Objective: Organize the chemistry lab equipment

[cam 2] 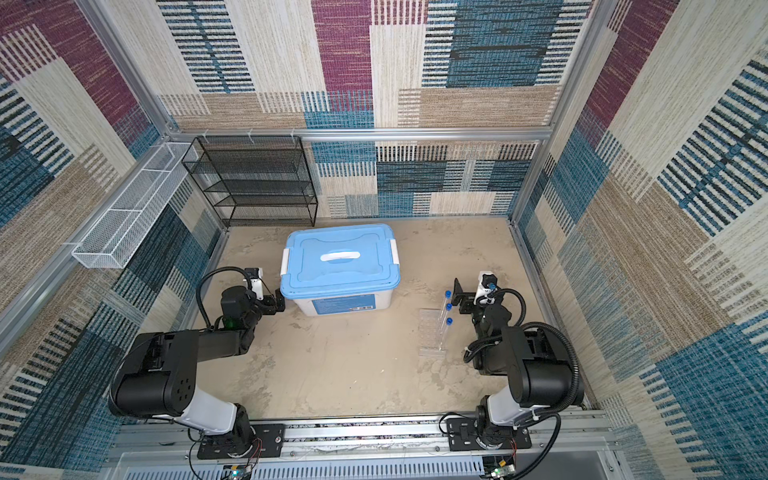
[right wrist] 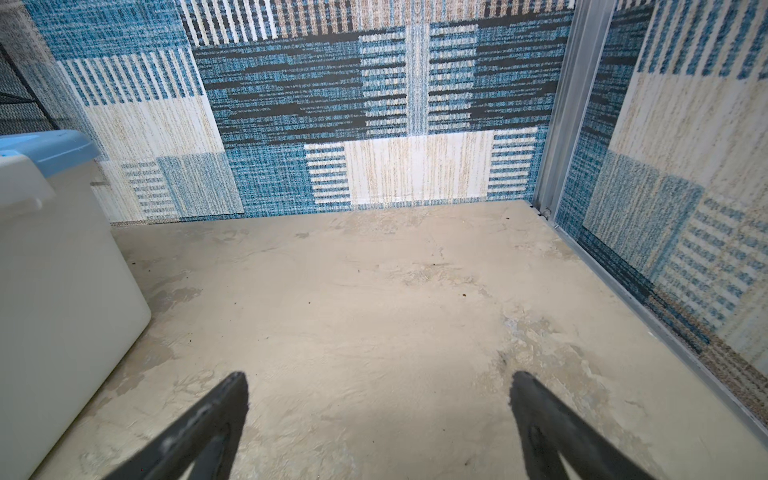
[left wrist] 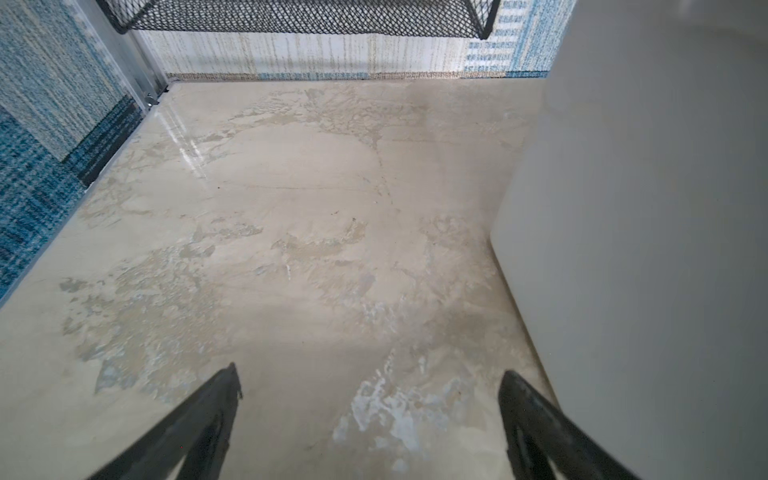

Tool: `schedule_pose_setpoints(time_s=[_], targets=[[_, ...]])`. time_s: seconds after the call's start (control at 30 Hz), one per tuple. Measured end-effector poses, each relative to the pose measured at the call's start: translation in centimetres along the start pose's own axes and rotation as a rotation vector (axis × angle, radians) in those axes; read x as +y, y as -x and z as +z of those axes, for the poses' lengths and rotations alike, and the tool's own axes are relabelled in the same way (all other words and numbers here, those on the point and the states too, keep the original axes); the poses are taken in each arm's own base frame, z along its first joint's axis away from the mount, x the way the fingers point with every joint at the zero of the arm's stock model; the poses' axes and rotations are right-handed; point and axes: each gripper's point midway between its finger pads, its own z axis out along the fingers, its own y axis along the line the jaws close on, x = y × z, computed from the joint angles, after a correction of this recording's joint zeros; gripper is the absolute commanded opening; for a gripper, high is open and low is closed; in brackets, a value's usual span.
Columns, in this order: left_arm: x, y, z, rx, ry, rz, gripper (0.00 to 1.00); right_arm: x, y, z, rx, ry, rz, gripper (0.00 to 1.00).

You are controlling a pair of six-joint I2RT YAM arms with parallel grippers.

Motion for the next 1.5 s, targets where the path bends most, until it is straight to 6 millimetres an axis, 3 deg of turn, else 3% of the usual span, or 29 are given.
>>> schedule_pose_setpoints(time_s=[0.33,1.03,1.2,1.27,1.37,1.5], targets=[[-0.4,0.0,0.0,0.0,-0.026,-0.003,0.99,1.0,0.4,0.6,-0.001,0.054,-0.03,0.99],[-0.5,0.0,0.0,0.001,-0.027,-0.003,0.99,1.1,0.0,0.6,0.017,0.062,-0.031,0.99],[-0.5,0.0,0.0,0.001,-0.027,-0.003,0.99,1.7,2.6,-1.4,-0.071,0.084,-0.05,0.99],[-0.5,0.0,0.0,0.001,-0.027,-0.003,0.99,1.7,2.1,-1.4,-0.066,0.082,-0.048,0.99],[-0.5,0.0,0.0,-0.001,-0.027,-0.003,0.99,1.0,-0.5,0.0,0.026,0.046,-0.032,0.99],[-0.5,0.0,0.0,0.0,-0.027,-0.003,0.99,1.0,0.2,0.6,0.009,0.04,-0.033,0.99]])
